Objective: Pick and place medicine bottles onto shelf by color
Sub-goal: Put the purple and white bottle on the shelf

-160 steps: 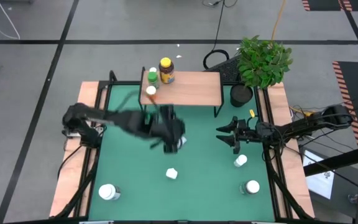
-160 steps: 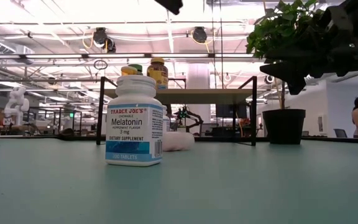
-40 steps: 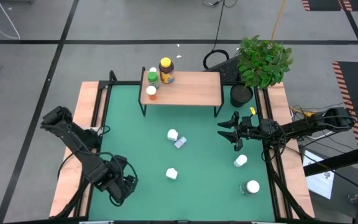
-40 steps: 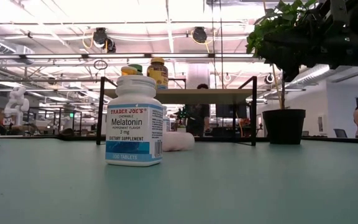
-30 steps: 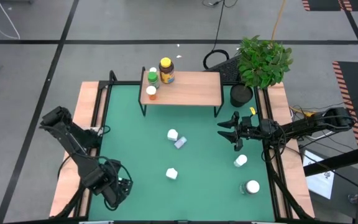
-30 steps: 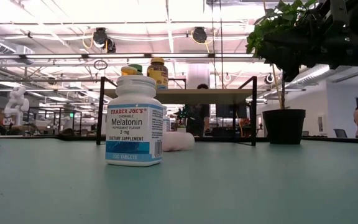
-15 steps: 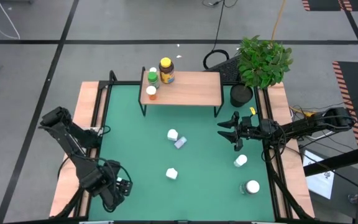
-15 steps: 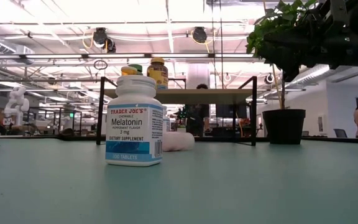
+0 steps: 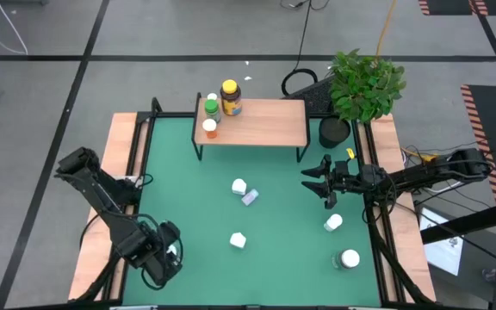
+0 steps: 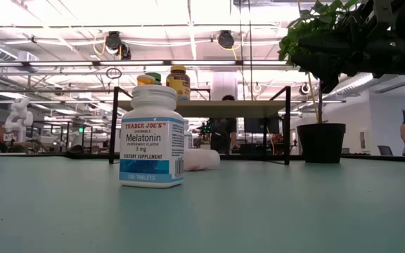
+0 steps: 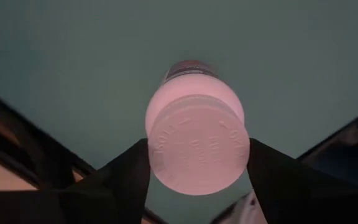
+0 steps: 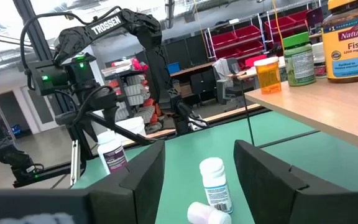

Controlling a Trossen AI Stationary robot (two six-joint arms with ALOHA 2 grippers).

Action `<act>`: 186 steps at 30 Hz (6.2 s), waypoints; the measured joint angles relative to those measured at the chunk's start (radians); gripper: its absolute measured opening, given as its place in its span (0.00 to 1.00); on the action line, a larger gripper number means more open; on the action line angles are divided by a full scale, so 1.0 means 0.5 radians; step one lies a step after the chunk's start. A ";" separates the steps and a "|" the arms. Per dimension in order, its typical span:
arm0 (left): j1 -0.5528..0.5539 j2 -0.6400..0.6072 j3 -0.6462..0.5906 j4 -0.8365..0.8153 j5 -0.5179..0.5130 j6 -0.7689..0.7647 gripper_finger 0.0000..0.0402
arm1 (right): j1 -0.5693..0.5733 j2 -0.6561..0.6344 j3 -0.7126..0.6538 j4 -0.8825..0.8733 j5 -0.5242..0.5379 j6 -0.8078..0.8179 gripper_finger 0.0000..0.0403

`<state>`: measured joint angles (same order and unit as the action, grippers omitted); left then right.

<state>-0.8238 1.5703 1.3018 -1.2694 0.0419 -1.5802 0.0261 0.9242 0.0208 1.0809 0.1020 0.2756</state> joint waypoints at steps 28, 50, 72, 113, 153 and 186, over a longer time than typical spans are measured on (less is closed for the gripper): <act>0.000 0.000 -0.001 -0.052 0.037 0.761 0.97 | 0.000 0.000 0.001 0.000 0.001 0.000 0.46; -0.094 0.000 -0.001 -0.071 -0.063 -1.154 0.90 | 0.000 0.000 0.000 0.000 0.001 0.001 0.46; -0.115 0.001 -0.001 0.035 -0.286 -1.015 0.64 | -0.001 0.000 0.000 0.015 0.001 0.024 0.46; 0.255 0.003 0.251 -0.265 -0.241 0.023 0.58 | 0.000 0.000 0.004 0.059 -0.002 0.054 0.46; 2.576 0.824 1.993 -0.401 -0.191 3.997 0.61 | -0.195 0.001 0.005 -0.372 0.002 0.137 0.46; 2.692 0.880 2.084 -0.445 -0.206 4.030 0.64 | -0.194 0.001 0.005 -0.388 0.001 0.114 0.46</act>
<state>0.5220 2.0102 2.3440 -1.4919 -0.0612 0.4351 -0.0708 0.9245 0.0231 0.8867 0.1024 0.3328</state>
